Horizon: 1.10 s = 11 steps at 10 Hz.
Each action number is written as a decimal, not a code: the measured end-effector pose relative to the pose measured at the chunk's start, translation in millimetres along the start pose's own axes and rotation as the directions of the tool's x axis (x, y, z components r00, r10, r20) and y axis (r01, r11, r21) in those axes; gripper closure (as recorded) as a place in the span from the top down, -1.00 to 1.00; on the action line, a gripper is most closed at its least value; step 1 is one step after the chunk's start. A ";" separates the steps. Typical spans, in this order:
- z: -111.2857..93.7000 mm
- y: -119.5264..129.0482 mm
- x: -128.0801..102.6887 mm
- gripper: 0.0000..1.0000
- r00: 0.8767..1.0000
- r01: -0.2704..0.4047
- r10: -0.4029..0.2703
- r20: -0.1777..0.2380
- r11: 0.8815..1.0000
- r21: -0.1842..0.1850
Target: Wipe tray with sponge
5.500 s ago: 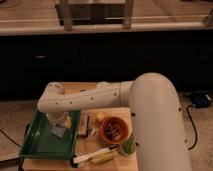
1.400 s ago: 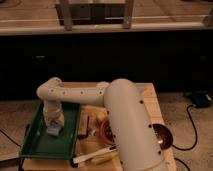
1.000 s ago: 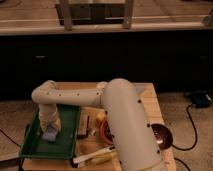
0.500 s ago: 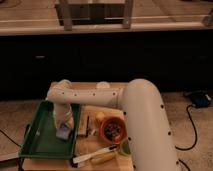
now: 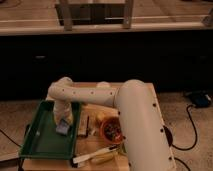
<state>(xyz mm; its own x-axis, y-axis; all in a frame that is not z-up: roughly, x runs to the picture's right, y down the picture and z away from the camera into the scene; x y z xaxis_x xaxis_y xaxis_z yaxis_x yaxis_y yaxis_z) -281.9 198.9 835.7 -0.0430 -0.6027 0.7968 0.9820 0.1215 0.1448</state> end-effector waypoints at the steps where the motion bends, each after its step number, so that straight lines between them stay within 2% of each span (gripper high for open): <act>1: 4.8 -25.2 -2.7 -1.00 0.998 0.056 -0.056 0.016 0.998 0.001; 3: 7.4 -43.2 -12.5 -1.00 0.994 0.102 -0.103 0.036 0.995 0.004; 5: 8.4 -47.5 -37.1 -1.00 0.987 0.144 -0.145 0.068 0.989 0.008; 8: -2.0 -21.6 -63.8 -1.00 0.986 0.145 -0.146 0.082 0.989 0.016; 9: -6.1 -12.9 -63.7 -1.00 0.989 0.131 -0.132 0.074 0.991 0.015; 11: -15.3 5.4 -48.9 -1.00 0.995 0.087 -0.088 0.041 0.996 0.019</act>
<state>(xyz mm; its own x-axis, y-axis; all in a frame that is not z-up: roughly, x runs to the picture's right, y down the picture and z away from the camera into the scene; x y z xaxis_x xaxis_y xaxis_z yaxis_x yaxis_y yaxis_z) -271.7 216.9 788.5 -0.1365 -0.5783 0.8043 0.9708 0.0836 0.2249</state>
